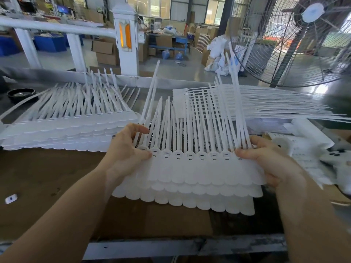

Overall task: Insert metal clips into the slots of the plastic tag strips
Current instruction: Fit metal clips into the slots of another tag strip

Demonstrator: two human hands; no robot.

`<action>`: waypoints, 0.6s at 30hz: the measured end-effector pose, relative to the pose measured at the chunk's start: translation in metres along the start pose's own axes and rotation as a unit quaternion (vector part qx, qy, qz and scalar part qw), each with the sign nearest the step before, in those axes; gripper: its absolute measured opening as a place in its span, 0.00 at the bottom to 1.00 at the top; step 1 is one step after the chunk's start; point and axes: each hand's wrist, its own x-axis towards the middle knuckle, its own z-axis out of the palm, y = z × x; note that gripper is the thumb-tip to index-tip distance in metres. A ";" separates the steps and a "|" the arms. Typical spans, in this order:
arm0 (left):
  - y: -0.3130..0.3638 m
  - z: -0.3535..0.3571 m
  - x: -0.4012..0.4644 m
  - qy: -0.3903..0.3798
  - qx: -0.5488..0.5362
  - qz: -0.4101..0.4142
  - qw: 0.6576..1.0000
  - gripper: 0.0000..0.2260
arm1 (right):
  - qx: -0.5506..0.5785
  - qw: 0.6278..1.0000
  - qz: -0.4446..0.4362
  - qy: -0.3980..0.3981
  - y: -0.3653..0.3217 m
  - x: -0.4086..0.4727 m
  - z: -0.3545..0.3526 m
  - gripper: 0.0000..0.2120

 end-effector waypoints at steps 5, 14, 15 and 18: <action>0.000 0.005 0.010 0.009 0.005 0.002 1.000 0.19 | 0.002 1.000 -0.012 0.014 -0.007 0.007 0.002 0.11; 0.005 0.004 0.016 0.044 -0.005 0.039 0.998 0.17 | 0.014 0.996 -0.088 0.025 -0.023 0.001 0.009 0.13; 0.006 0.004 0.015 0.051 -0.011 0.049 0.997 0.17 | 0.013 0.995 -0.095 0.025 -0.025 0.001 0.009 0.14; 0.011 0.001 0.013 0.059 -0.035 0.068 0.995 0.16 | 0.016 0.992 -0.119 0.026 -0.035 -0.002 0.008 0.14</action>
